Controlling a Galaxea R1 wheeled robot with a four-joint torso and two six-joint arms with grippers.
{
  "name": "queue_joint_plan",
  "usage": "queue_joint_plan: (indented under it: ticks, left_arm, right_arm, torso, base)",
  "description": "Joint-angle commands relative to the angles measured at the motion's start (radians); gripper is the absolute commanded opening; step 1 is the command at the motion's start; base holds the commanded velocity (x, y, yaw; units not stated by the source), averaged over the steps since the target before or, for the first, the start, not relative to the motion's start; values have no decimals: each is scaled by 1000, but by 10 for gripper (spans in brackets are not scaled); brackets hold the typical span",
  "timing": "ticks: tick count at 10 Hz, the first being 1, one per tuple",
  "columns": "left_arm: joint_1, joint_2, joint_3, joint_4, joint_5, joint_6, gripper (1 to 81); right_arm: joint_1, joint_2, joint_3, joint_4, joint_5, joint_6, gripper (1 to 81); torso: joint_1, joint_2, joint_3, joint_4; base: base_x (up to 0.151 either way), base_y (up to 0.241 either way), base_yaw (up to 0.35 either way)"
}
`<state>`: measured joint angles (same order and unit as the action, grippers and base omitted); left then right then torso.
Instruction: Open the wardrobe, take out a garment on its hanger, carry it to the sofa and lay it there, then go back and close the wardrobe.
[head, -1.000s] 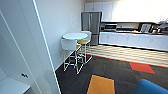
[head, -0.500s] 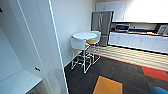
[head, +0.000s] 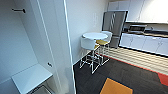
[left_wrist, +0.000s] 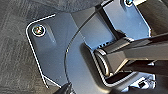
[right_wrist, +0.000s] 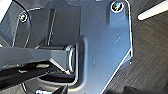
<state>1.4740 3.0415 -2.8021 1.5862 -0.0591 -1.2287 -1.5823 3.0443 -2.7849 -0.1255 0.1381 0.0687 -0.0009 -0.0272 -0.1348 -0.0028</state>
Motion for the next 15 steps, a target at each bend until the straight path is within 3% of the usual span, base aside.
queue_joint_plan:
  ticks: [1,15]
  left_arm:
    - [-40,1,-4,9,42,5,811]
    - [-40,13,-4,9,44,25,811]
  right_arm:
    - [21,4,1,3,-54,2,811]
    - [17,7,1,3,-54,2,811]
  torso:
    - [1,0,0,0]
    - [1,0,0,0]
  base:
    - [0,0,306]
    - [0,0,309]
